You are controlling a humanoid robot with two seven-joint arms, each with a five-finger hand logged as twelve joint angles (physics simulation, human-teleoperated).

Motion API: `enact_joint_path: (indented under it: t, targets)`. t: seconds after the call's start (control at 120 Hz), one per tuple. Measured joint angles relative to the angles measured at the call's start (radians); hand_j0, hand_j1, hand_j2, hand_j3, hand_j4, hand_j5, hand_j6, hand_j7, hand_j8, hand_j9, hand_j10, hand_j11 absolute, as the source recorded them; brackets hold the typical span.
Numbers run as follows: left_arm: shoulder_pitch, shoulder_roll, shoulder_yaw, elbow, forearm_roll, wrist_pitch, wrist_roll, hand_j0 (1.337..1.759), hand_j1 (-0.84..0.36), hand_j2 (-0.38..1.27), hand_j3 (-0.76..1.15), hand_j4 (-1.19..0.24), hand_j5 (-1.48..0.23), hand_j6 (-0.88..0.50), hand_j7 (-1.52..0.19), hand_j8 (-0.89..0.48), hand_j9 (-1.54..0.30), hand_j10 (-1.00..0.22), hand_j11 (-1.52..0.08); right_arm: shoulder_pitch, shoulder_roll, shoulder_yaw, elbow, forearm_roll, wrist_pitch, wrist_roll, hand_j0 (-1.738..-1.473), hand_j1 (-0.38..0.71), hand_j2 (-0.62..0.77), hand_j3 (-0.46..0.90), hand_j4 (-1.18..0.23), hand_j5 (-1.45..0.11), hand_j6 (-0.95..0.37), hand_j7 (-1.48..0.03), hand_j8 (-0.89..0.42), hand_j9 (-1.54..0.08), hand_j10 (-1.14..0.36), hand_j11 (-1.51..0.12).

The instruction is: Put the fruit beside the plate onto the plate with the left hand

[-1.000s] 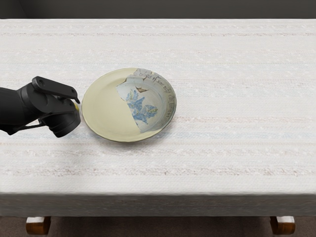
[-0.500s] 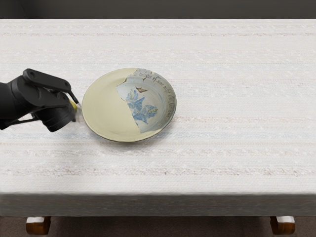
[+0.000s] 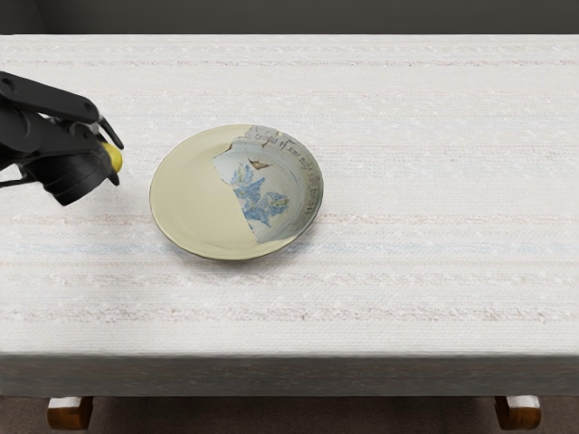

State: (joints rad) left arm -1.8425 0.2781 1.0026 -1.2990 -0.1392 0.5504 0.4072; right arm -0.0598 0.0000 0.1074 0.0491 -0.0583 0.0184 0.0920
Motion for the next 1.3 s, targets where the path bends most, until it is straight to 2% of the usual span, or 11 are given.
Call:
enact_joint_path:
  t: [0.125, 0.308, 0.667, 0.842, 1.033, 1.2, 1.3]
  targets:
    - [-0.066, 0.0, -0.019, -0.049, 0.003, 0.001, 0.0, 1.653, -0.36, 0.62, 0.0, -0.73, -1.02, -0.42, -1.01, -0.39, -1.01, -0.65, -1.01, 0.0, 0.0, 0.0, 0.0, 0.0, 0.0, 0.0, -1.658, -0.3, -0.01, 0.0, -0.04, -0.05, -0.04, -0.05, -0.04, -0.05, -0.04, -0.05]
    - [-0.125, -0.006, -0.066, -0.123, 0.003, 0.0, 0.0, 1.654, -0.35, 0.61, 0.0, -0.73, -1.04, -0.42, -1.03, -0.39, -1.01, -0.66, -1.01, 0.0, 0.0, 0.0, 0.0, 0.0, 0.0, 0.0, -1.658, -0.3, -0.01, 0.0, -0.04, -0.05, -0.04, -0.05, -0.04, -0.05, -0.04, -0.05]
    - [-0.172, -0.027, -0.16, -0.244, -0.004, -0.001, 0.002, 1.654, -0.36, 0.63, 0.0, -0.71, -1.07, -0.4, -1.04, -0.38, -1.02, -0.66, -1.01, 0.0, 0.0, 0.0, 0.0, 0.0, 0.0, 0.0, -1.658, -0.3, -0.01, 0.0, -0.04, -0.05, -0.04, -0.05, -0.04, -0.05, -0.04, -0.05]
    - [-0.171, -0.055, -0.202, -0.282, -0.006, -0.001, 0.005, 1.653, -0.4, 0.71, 0.0, -0.7, -1.09, -0.38, -1.04, -0.36, -1.02, -0.64, -1.02, 0.0, 0.0, 0.0, 0.0, 0.0, 0.0, 0.0, -1.658, -0.3, -0.01, 0.0, -0.04, -0.05, -0.04, -0.05, -0.04, -0.05, -0.04, -0.05]
    - [-0.139, -0.096, -0.234, -0.29, -0.007, 0.007, 0.008, 1.651, -0.45, 0.79, 0.0, -0.71, -1.12, -0.34, -1.07, -0.33, -1.05, -0.61, -1.04, 0.0, 0.0, 0.0, 0.0, 0.0, 0.0, 0.0, -1.658, -0.3, -0.01, 0.0, -0.04, -0.05, -0.04, -0.05, -0.04, -0.05, -0.04, -0.05]
    - [-0.123, -0.103, -0.239, -0.28, -0.004, 0.016, 0.009, 1.651, -0.42, 0.71, 0.0, -0.72, -1.08, -0.37, -1.04, -0.35, -1.03, -0.62, -1.03, 0.0, 0.0, 0.0, 0.0, 0.0, 0.0, 0.0, -1.658, -0.3, -0.01, 0.0, -0.04, -0.05, -0.04, -0.05, -0.04, -0.05, -0.04, -0.05]
    - [-0.123, -0.103, -0.239, -0.275, -0.003, 0.018, 0.009, 1.653, -0.37, 0.6, 0.0, -0.67, -0.97, -0.42, -0.95, -0.39, -0.94, -0.62, -0.94, 0.0, 0.0, 0.0, 0.0, 0.0, 0.0, 0.0, -1.658, -0.3, -0.01, 0.0, -0.04, -0.05, -0.04, -0.05, -0.04, -0.05, -0.04, -0.05]
